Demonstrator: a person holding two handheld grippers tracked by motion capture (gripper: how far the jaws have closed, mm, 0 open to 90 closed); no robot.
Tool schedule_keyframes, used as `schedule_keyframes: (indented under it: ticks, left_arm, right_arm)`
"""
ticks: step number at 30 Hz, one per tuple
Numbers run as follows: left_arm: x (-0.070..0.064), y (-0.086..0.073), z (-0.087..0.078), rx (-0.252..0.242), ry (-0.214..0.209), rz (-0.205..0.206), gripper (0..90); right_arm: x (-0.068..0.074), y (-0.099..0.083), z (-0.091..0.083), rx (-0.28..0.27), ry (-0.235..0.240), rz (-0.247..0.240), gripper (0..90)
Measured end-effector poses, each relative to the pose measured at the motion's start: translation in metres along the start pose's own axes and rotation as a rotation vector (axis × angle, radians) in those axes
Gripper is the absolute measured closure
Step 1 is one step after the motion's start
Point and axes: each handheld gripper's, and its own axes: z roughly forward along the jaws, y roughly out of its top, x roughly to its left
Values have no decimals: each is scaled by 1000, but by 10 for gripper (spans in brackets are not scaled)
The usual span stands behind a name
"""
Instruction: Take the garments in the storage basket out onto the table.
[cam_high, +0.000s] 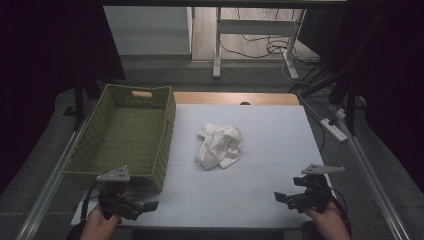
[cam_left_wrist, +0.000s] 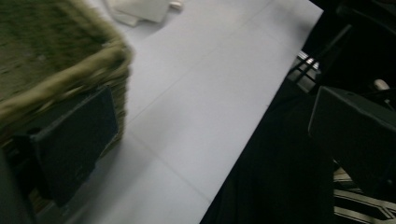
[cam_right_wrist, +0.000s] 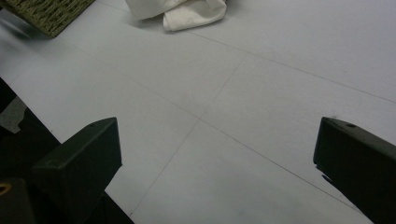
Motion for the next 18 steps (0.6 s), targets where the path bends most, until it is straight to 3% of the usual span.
schedule_keyframes:
  ticks: [8,18]
  left_arm:
    - [9,-14,-18,-25,59,-41,5]
    - [15,-24,-33,-45,95,-70,3]
  right_arm:
    - [0,0,0,0,-3,2,12]
    - [0,0,0,-3,-6,4,12]
